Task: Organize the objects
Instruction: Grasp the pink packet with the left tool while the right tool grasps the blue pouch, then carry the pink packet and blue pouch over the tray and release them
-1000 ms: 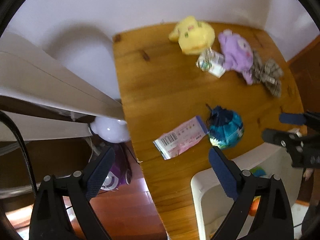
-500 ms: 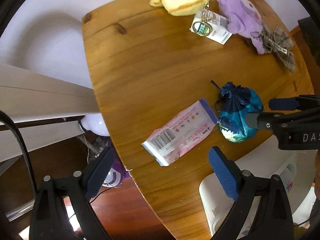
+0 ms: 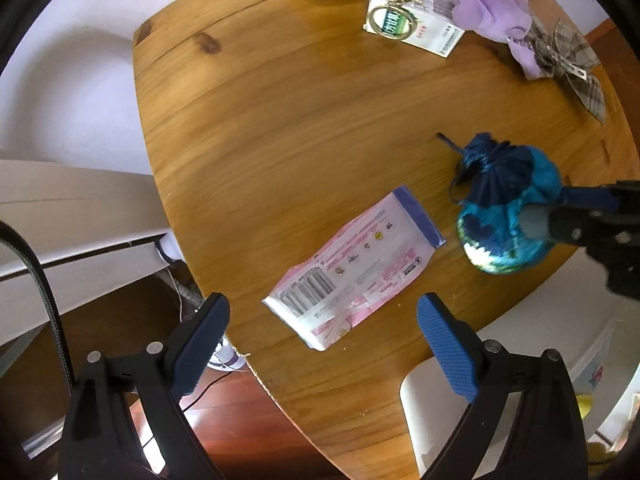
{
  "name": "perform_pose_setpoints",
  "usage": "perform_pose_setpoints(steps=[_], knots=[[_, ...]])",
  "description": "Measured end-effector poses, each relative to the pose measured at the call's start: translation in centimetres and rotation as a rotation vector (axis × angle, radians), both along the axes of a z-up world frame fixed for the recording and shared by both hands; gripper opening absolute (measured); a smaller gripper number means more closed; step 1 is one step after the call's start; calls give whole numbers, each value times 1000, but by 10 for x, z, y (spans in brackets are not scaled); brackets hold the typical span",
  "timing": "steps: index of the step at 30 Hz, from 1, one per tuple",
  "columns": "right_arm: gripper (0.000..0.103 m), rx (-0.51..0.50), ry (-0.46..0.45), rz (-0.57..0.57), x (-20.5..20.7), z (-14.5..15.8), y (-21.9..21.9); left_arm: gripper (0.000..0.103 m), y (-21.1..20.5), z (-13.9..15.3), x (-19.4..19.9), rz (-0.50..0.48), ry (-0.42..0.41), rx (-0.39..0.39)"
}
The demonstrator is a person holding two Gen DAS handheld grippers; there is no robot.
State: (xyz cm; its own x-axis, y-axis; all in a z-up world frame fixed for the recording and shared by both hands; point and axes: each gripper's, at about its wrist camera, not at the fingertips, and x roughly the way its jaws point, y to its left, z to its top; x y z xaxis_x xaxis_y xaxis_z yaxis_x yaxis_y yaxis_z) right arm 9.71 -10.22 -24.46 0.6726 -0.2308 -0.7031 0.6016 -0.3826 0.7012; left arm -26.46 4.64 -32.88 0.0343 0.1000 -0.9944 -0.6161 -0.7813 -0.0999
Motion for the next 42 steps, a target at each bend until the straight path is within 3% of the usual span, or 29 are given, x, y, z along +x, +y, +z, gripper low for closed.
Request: perform_pose_setpoints(steps=[5,8,13,16,20,22,24,31,36,42], knots=[[34,-16,-9,-37,-8,5,16,94,10,-3,1,-25,4,-20],[34,-28,-18,-53,-15,7,19,79,14,-7,-1,0,-4,-42],[34,-46,-20,-69,-16,9,21,72,13,-7,-11,52,-47,-14],[34,-60,-18,-87,-19,12,25,54,12,-1,-16,78,-51,9],[34,-86,-13,-118,-26,18,34,51,9,3,-21,122,-67,25],[33,-101,-17,-140,-30,23,40,43,7,8,-23,141,-59,35],[33,-116,-18,-158,-35,27,46,42,4,15,-24,165,-58,50],[33,-172,-18,-226,-45,50,67,42,-5,60,-22,200,5,108],[33,-240,-10,-268,-55,81,95,42,-14,114,-4,211,85,151],[33,-351,33,-300,-73,134,157,42,-30,179,73,222,212,215]])
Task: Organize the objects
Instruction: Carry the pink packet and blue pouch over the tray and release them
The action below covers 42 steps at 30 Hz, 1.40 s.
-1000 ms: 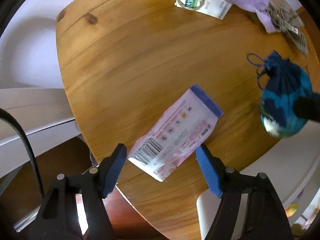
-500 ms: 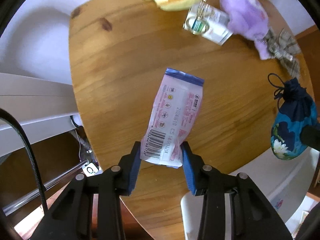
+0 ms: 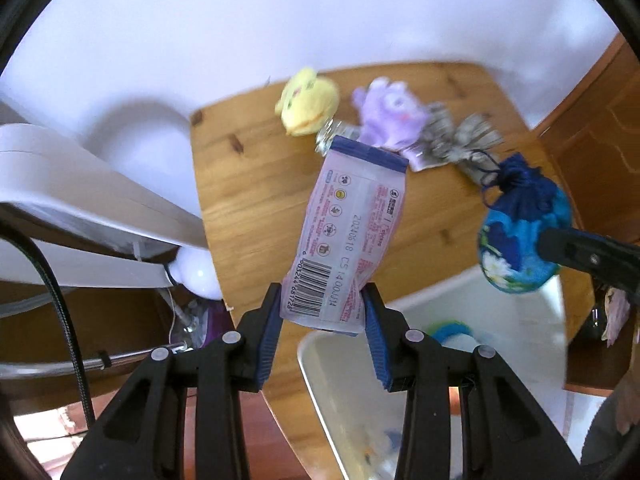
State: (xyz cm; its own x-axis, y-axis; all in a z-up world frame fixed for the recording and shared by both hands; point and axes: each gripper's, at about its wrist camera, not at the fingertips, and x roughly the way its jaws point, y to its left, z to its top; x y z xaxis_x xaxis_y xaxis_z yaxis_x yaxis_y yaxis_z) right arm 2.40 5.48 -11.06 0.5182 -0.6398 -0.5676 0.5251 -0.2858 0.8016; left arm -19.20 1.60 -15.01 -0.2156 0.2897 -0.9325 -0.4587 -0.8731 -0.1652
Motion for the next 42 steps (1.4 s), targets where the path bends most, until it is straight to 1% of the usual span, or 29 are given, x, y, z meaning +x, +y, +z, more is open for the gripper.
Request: perform_pose_setpoints(steps=[2,5,7,10,15,19,21,25,28,32,35,37,38,42], knots=[[33,-36,26,-15,-4,19,24,42,3,16,10,10,26,9],[33,-68,79,-37,-9,40,61,43,7,39,40,25,61,16],[33,-72,112,-51,-9,48,83,42,8,51,58,33,74,25],[33,-68,148,-65,-7,55,113,42,11,65,82,39,83,45],[33,-39,212,-68,4,54,149,43,17,86,118,57,90,53],[33,-11,230,-61,14,51,168,43,26,85,132,59,85,41],[33,4,238,-56,19,49,175,43,32,86,140,60,88,19],[34,32,252,-47,28,46,183,43,40,84,152,48,87,-1],[33,43,261,-32,36,45,185,43,44,84,160,39,97,-32],[33,53,283,-12,46,47,185,43,47,78,165,31,91,-60],[34,70,292,-10,51,48,185,46,49,74,169,34,111,-115],[35,86,290,-11,54,48,184,46,50,71,172,32,116,-131],[36,91,288,-12,54,48,185,48,49,69,173,32,115,-139],[40,100,300,-25,56,52,186,66,45,68,176,47,118,-141]])
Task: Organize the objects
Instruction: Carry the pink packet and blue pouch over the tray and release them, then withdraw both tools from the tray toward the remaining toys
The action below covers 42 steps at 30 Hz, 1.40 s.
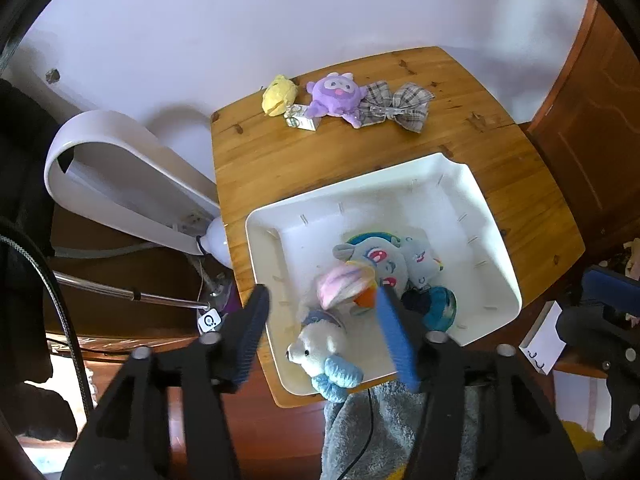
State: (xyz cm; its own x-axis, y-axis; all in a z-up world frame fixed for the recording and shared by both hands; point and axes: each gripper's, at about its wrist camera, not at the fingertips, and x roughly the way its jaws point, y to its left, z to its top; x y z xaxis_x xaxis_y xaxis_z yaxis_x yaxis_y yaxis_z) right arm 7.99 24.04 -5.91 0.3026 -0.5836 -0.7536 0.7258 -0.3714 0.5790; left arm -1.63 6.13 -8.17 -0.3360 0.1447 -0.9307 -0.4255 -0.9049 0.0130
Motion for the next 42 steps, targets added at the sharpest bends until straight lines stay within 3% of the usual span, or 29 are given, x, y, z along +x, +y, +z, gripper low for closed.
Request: perform_pose_setpoints(steps=[5,26,42], knots=[[45,0,24,-12,2,5,0,78,-8,3,3,21,17,5],[48,7,62,-33,0,9,18,78,-4,16,22,60,9,39],[48,1,67,-118,-40,-7,46,78,13,50,25,119,54,121]])
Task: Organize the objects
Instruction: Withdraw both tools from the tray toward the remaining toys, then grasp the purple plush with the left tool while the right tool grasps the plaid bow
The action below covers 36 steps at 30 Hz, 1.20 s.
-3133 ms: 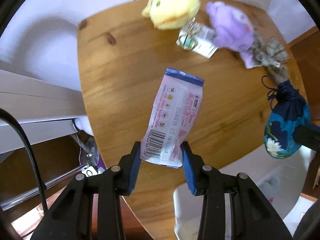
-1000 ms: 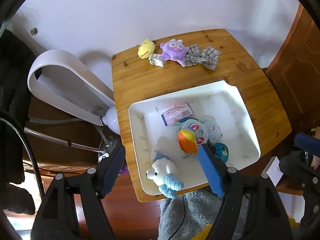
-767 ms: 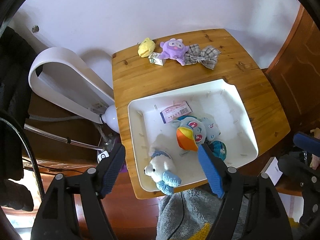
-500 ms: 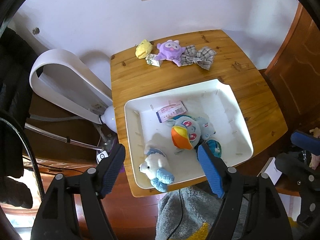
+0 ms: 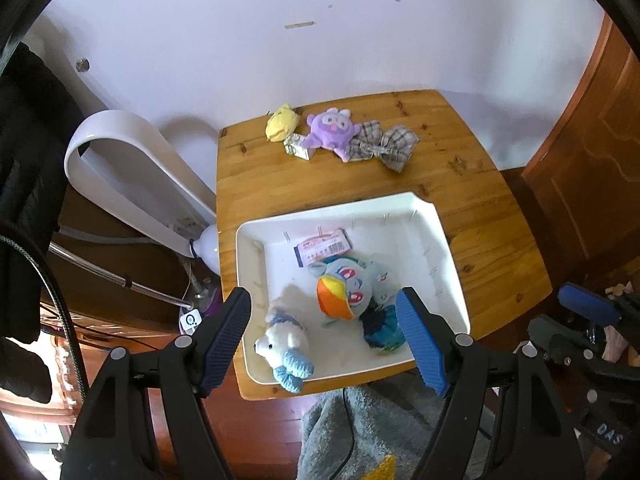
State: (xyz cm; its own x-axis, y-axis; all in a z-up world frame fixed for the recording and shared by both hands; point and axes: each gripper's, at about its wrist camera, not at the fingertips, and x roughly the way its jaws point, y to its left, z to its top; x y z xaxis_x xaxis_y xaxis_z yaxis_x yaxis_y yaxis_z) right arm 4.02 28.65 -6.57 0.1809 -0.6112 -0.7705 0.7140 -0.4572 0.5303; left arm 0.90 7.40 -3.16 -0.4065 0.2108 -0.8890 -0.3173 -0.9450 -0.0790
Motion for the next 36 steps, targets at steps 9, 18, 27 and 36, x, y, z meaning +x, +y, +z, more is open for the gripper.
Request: perform_pose_setpoints(steps=[9,18,27,36], knots=[[48,47,17,-87,-40,-10,-18,78,9,13,-38,-4,28,22],[48,79,72,-106,-87,-13,-74,78,21,31,-108,-16,40,66],[61,122,149,-64,-125,-23,-141,82,31,27,-184,-13,23,109],[64,121,250,4,-172,-72,-198,83,58,-38,-280,35,-181,157]])
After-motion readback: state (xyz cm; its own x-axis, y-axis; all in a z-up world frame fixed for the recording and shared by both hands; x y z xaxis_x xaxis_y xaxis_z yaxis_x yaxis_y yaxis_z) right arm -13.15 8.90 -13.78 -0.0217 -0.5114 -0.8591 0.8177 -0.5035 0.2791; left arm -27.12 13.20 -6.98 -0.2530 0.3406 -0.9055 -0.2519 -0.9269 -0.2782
